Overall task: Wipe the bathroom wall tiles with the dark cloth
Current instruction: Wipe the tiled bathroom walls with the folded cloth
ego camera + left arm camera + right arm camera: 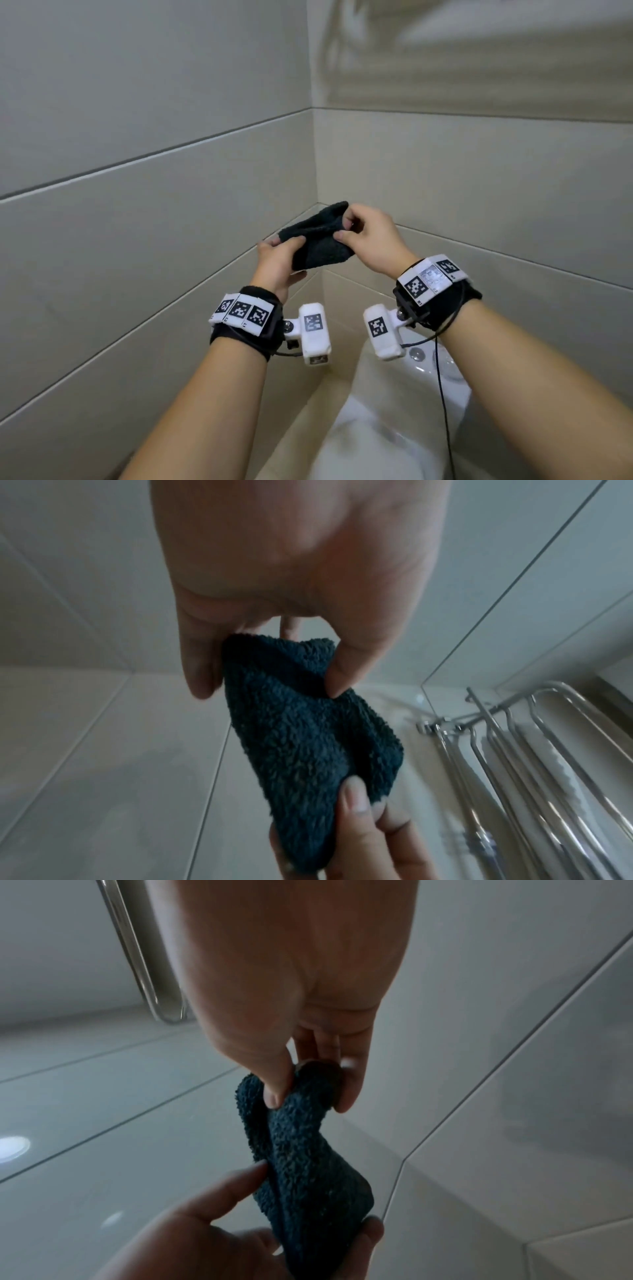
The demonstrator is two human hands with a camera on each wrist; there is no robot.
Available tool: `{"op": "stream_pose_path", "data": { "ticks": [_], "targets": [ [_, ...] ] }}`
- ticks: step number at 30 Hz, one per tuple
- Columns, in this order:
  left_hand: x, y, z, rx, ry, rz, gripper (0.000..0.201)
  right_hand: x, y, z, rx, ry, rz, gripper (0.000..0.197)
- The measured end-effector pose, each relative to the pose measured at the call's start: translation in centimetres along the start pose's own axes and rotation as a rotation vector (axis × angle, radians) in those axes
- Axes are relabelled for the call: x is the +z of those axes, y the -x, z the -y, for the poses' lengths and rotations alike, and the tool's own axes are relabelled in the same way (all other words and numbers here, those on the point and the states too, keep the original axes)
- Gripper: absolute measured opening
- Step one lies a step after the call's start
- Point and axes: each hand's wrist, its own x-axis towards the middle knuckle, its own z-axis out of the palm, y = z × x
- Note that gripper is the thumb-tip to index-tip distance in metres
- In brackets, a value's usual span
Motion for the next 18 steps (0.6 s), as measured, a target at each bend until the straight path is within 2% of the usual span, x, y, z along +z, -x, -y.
{"op": "stream_pose_path", "data": {
  "ticks": [2,5,9,12,15,18],
  "targets": [
    [3.5,1.5,1.3,-0.076,0.012,0.161,0.061,-4.0,3.1,-0.9,0.056,0.041,-0.047,0.025],
    [9.6,4.6,3.3,-0.175,0.011,0.395,0.044,-10.8,8.7,-2.2,0.153,0.12,-0.128,0.026],
    [18.5,11.0,6.1,-0.266,-0.031,0.622,0.036,-19.6,17.7,-3.3,0.299,0.192,-0.297,0.029],
    [24.0,17.1,7.6,-0.275,-0.06,0.722,0.037,-25.3,24.6,-3.1,0.362,0.229,-0.412,0.029],
    [27.1,22.4,8.8,-0.218,-0.091,0.755,0.01,-29.4,29.5,-2.6,0.423,0.27,-0.501,0.028],
    [27.9,25.2,9.2,-0.188,-0.083,0.79,0.018,-30.3,31.8,-2.0,0.463,0.298,-0.588,0.032]
  ]
}}
